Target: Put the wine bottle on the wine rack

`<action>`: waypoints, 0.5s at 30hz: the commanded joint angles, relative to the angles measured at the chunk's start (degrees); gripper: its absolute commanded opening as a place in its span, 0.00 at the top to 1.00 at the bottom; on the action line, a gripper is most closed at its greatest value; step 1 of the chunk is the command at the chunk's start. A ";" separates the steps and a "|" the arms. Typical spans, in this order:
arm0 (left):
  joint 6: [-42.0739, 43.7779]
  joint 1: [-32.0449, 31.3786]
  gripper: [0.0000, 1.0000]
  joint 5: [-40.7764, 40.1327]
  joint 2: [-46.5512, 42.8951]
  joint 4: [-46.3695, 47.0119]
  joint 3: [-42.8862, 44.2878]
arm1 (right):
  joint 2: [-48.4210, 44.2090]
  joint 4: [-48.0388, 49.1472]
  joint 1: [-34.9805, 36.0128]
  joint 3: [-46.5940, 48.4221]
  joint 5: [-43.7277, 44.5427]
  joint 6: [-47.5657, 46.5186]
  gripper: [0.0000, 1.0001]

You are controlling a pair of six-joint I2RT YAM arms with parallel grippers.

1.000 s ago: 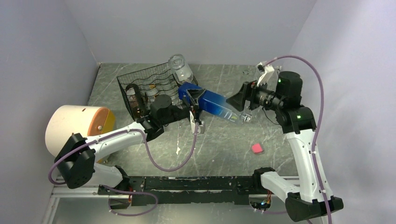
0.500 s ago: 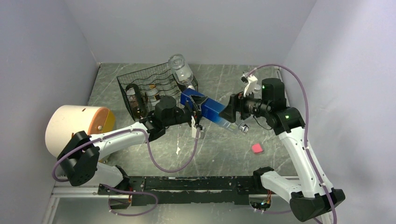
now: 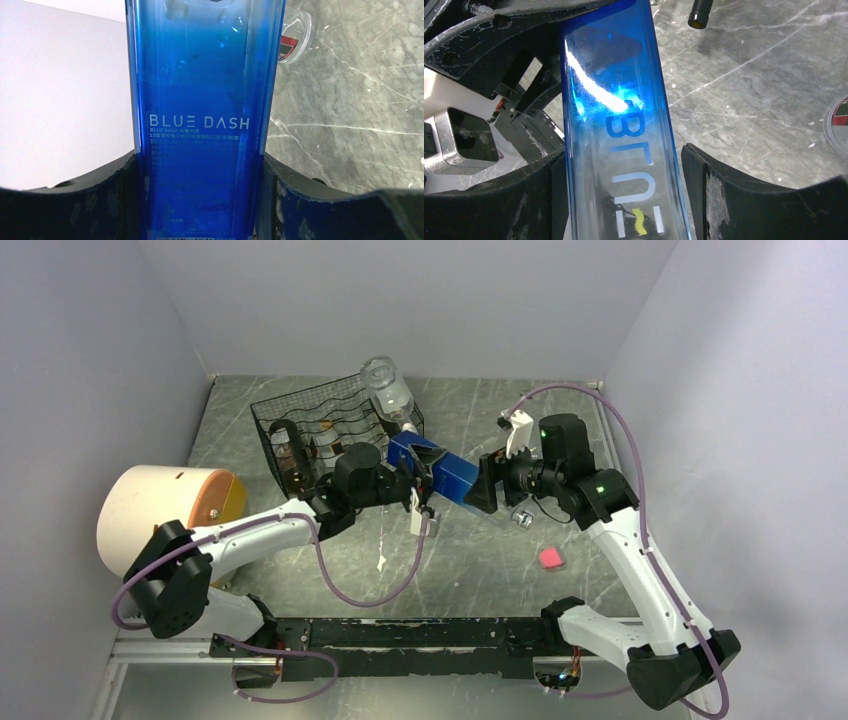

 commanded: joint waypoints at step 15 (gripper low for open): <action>-4.06 0.61 0.93 -0.19 -1.35 12.12 4.50 | -2.33 -3.54 1.72 1.31 4.86 -0.55 0.26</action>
